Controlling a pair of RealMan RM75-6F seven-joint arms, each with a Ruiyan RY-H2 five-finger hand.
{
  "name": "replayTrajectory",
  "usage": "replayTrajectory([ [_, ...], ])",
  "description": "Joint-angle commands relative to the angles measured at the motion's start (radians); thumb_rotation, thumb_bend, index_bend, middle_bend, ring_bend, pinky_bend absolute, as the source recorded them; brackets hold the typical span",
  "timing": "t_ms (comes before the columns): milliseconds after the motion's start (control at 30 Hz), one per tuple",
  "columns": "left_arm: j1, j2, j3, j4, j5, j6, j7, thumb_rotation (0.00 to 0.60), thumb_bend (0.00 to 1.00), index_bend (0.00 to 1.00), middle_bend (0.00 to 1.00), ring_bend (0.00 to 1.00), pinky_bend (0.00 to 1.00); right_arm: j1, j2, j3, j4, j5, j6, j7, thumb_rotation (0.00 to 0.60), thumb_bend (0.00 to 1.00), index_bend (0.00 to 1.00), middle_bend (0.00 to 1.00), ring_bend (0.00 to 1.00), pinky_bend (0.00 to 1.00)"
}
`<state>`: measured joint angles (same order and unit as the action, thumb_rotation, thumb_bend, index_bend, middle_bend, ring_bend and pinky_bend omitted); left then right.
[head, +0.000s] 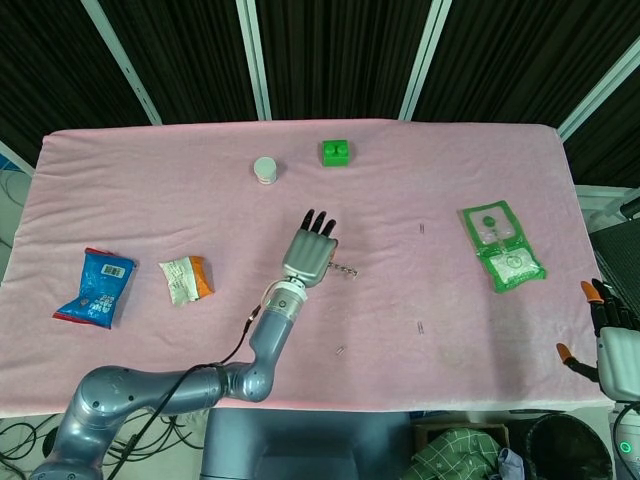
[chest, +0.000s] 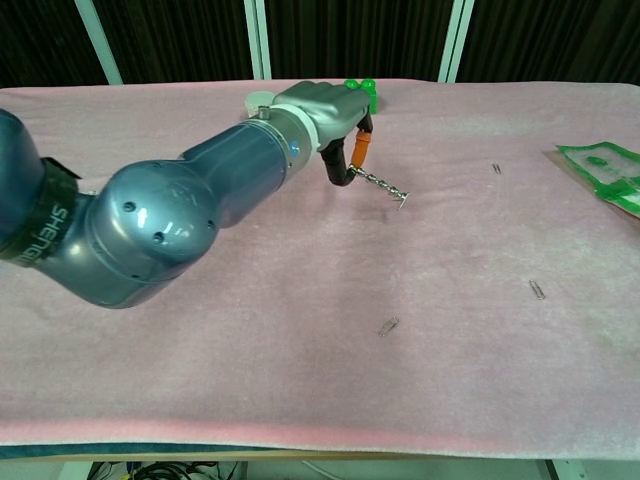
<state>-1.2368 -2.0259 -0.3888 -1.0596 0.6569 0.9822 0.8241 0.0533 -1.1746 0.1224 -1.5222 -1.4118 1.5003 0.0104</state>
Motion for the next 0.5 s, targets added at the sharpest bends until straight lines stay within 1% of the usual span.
replayTrajectory([
  [33, -0.037, -0.048, -0.025, 0.070, -0.001, -0.031, -0.019, 0.600, 0.47, 0.61, 0.14, 0.00, 0.00, 0.000, 0.000, 0.001, 0.002, 0.001, 0.000, 0.002, 0.600, 0.14, 0.00, 0.03, 0.12, 0.21],
  [200, -0.054, -0.091, -0.033, 0.136, 0.008, -0.070, -0.053, 0.600, 0.47, 0.61, 0.14, 0.00, 0.00, -0.001, 0.001, 0.004, 0.007, 0.008, -0.001, 0.009, 0.600, 0.14, 0.00, 0.03, 0.12, 0.21],
  [367, -0.067, -0.135, -0.046, 0.198, 0.013, -0.084, -0.079, 0.600, 0.47, 0.61, 0.14, 0.00, 0.00, -0.005, 0.005, 0.005, 0.005, 0.005, 0.007, 0.014, 0.600, 0.13, 0.00, 0.03, 0.12, 0.21],
  [500, -0.072, -0.158, -0.050, 0.221, 0.012, -0.093, -0.084, 0.600, 0.47, 0.61, 0.14, 0.00, 0.00, -0.006, 0.007, 0.005, 0.003, 0.005, 0.008, 0.017, 0.600, 0.14, 0.00, 0.03, 0.12, 0.21],
])
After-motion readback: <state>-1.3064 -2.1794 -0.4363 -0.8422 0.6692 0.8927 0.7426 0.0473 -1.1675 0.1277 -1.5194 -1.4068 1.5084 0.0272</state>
